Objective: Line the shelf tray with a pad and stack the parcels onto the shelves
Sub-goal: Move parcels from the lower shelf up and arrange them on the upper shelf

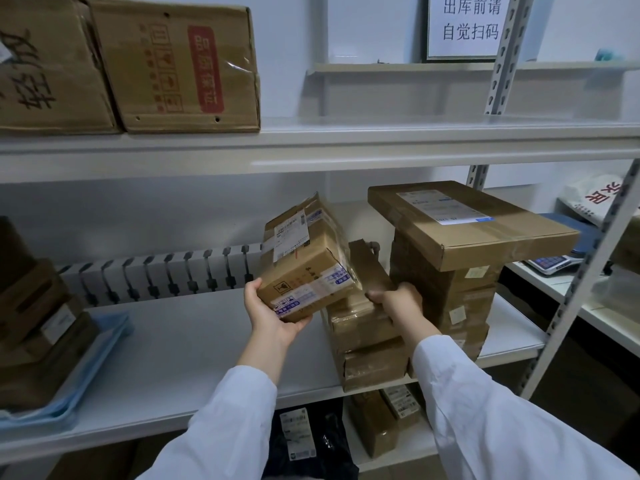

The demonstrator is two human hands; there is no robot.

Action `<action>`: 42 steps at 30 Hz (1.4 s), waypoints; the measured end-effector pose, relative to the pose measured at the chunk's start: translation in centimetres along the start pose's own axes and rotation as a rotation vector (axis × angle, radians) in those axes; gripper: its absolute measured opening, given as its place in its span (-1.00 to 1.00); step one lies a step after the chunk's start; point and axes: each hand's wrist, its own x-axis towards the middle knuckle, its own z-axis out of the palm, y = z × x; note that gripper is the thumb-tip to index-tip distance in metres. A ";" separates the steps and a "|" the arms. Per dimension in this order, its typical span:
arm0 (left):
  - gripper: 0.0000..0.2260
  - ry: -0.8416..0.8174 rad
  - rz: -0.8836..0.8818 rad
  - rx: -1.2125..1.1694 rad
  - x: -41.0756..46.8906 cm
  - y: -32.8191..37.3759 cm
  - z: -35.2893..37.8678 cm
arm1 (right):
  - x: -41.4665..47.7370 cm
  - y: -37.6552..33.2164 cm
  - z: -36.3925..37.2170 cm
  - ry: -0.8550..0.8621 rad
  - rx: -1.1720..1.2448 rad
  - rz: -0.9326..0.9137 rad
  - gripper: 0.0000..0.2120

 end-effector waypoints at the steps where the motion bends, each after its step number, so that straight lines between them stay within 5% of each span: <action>1: -0.54 -0.006 0.000 -0.019 -0.1 0.0 0.1 | -0.2 -0.1 -0.1 0.005 -0.004 -0.009 -0.52; 11: -0.50 -0.074 -0.006 -0.169 -0.2 -0.3 -0.7 | -1.3 -0.5 0.6 0.074 0.028 -0.161 -0.39; 29: -0.50 -0.114 0.054 -0.209 -2.3 0.9 -2.3 | -1.9 -0.5 -0.4 -0.014 0.180 -0.099 -0.35; 42: -0.52 -0.053 0.120 -0.142 -6.3 1.3 -2.9 | -2.3 1.6 -0.2 0.023 0.009 -0.030 -0.68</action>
